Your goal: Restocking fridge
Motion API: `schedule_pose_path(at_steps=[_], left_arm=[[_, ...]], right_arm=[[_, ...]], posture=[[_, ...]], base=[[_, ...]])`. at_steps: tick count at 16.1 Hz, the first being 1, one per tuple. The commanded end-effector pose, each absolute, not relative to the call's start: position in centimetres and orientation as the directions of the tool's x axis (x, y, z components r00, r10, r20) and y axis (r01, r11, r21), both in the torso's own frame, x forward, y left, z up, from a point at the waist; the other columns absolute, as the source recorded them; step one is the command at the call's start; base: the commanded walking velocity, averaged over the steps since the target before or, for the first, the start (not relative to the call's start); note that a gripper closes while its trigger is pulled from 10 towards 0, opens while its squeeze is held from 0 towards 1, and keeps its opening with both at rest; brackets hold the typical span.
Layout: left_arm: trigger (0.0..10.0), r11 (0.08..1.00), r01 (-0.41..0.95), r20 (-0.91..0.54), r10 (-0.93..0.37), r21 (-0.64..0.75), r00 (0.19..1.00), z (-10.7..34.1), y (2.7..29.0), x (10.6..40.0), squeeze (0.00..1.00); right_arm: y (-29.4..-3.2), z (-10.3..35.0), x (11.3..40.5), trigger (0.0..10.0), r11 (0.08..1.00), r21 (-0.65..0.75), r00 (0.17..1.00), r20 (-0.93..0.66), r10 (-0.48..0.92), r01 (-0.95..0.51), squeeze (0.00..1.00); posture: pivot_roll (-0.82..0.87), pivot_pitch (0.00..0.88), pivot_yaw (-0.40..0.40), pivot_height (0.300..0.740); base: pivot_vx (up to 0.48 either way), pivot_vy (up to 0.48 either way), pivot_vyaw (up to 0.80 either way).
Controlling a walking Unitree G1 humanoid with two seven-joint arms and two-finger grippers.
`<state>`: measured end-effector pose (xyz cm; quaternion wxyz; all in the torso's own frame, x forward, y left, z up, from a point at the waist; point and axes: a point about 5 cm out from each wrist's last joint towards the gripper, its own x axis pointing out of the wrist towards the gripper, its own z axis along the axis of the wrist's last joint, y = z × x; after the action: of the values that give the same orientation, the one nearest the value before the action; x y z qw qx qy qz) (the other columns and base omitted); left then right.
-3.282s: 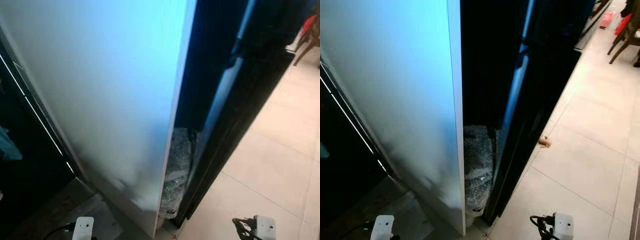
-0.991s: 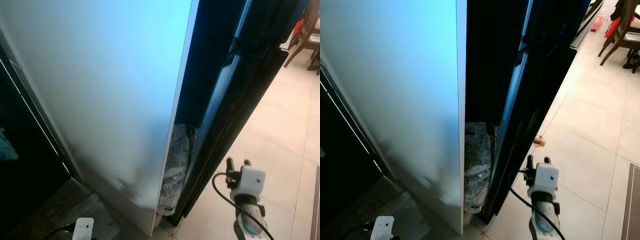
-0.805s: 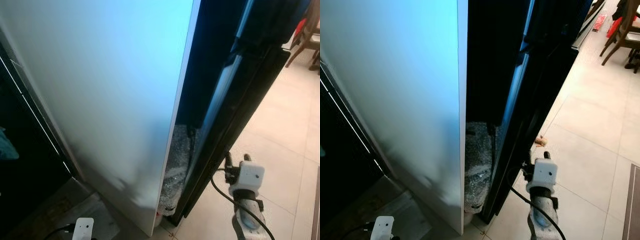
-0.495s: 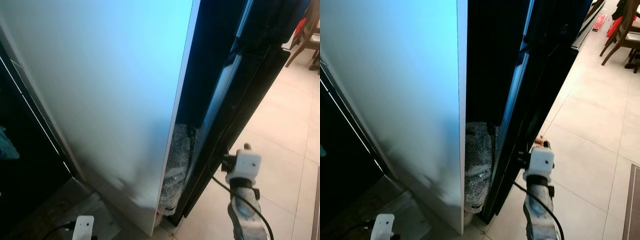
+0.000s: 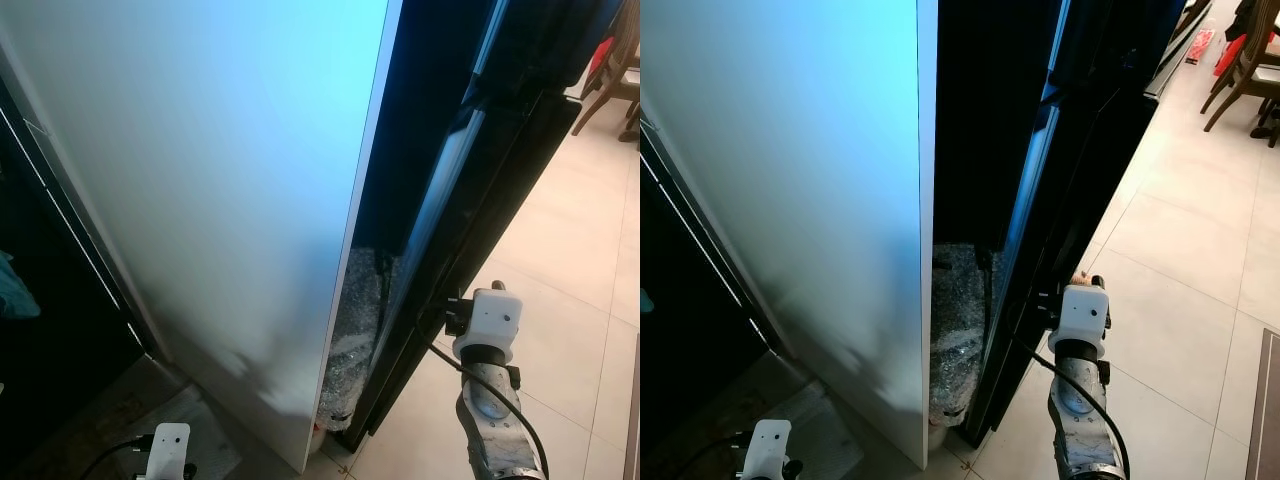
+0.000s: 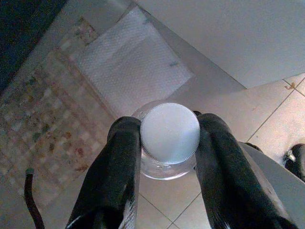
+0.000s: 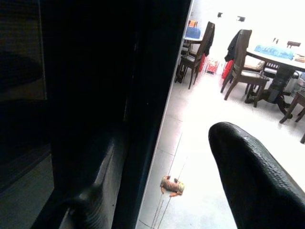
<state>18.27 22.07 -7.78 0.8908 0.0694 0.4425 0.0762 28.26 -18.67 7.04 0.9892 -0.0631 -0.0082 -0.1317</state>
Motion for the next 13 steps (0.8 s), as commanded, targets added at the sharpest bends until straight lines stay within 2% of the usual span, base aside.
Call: schedule_pose_path(at_steps=[1,7,8,9,13], left_arm=[[10.0,0.977,-0.062,-0.783,0.199,0.202,0.589,-7.9,22.0,18.1,0.00],[10.0,0.977,-0.062,-0.783,0.199,0.202,0.589,-7.9,22.0,18.1,0.00],[10.0,0.978,-0.061,-0.788,0.198,0.201,0.583,-8.1,22.0,17.6,0.00],[10.0,0.978,-0.061,-0.789,0.198,0.201,0.581,-8.2,22.0,17.4,0.00],[10.0,0.978,-0.048,-0.793,0.194,0.204,0.578,-8.3,22.0,17.2,0.00]], right_arm=[[-19.3,6.9,28.3,10.0,0.949,-0.129,0.957,0.019,-0.288,0.288,0.00],[-19.3,6.9,28.3,10.0,0.948,-0.131,0.957,0.019,-0.290,0.290,0.00],[-22.1,6.7,27.7,10.0,0.893,-0.167,0.906,0.009,-0.423,0.418,0.00],[-23.0,6.7,27.4,10.0,0.871,-0.182,0.886,0.006,-0.463,0.456,0.00],[-24.0,5.5,25.5,10.0,0.829,-0.193,0.841,-0.034,-0.540,0.525,0.00]], posture=[[-0.07,0.009,-0.051,0.740],[-0.07,0.009,-0.051,0.740],[-0.06,0.009,-0.052,0.740],[-0.06,0.009,-0.052,0.740],[-0.06,0.009,-0.052,0.740]], base=[[0.000,0.000,0.00],[0.000,0.000,0.00],[0.000,0.000,0.00],[0.000,0.000,0.00],[0.000,0.000,0.00]])
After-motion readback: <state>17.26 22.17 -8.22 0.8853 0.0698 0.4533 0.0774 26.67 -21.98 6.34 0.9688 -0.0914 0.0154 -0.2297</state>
